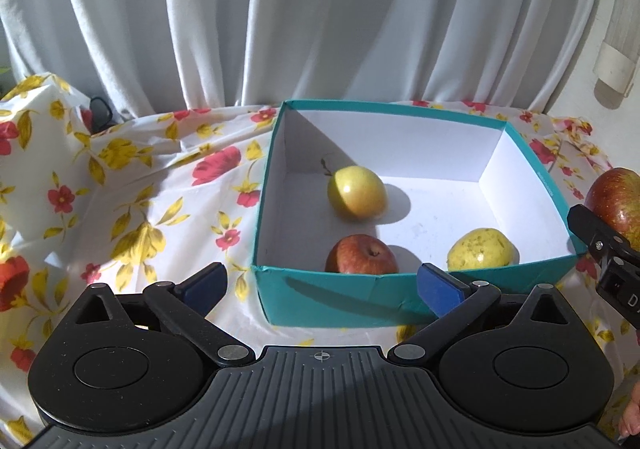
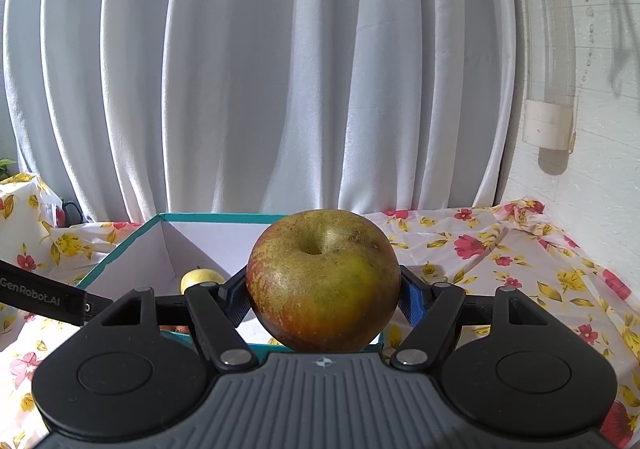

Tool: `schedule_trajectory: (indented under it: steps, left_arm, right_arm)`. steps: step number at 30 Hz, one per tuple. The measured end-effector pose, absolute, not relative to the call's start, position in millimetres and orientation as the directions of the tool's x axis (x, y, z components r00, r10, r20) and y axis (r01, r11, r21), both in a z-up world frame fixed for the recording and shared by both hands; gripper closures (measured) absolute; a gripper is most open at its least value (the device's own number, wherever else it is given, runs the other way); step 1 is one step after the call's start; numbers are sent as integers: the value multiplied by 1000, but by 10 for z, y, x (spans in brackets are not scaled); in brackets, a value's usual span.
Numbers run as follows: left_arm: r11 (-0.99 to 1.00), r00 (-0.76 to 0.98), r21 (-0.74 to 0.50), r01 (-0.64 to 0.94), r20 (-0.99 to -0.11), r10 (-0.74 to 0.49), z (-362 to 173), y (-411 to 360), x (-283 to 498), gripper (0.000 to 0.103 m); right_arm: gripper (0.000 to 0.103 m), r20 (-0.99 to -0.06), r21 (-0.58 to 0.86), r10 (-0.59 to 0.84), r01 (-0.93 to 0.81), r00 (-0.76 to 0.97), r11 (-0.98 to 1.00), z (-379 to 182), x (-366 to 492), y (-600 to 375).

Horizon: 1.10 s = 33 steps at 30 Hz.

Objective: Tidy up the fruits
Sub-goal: 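Lower the greenish apple into the box and open the right tool while the left tool withdraws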

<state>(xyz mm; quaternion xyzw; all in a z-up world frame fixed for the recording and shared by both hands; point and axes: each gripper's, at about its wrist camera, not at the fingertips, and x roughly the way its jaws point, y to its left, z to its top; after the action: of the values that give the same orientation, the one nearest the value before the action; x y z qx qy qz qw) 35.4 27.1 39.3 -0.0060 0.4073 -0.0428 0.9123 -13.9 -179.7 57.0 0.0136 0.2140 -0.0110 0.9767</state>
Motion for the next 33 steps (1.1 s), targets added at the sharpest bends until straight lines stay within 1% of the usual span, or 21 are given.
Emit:
schedule_trajectory:
  steps: [3,13,22,25,30,31,33]
  left_arm:
    - [996,651,-51,74,-754,-87,358,300,315,0]
    - [999,643,-28,24,-765,-37,302,423,197,0]
    - [999,629,-2,34,-777,-23,262,383,174,0]
    - [999,622,-5,33,-783,-24,239,391,192,0]
    - [999,622,4,50,-782,-28,224,357,189,0]
    - [999,622,6,54,-783,-29,219,349,188,0]
    - [998,618,10,59,-785,-29,208,337,194,0]
  right_arm:
    - [31,-433,16,-5,13,901,1000,524,-106,-1778]
    - [31,-479,-3,31,-37,877,999,340,129,-1720]
    - [31,-503,-17,33,-48,864,999,240,342,-1693]
    - [31,-521,-22,33,-52,853,998,199,431,-1685]
    - [31,-585,-36,9,-37,811,999,60,624,-1692]
    - [31,-582,-58,3,-45,813,997,53,635,-1668]
    - [31,-592,-53,7,-48,806,997,43,670,-1660]
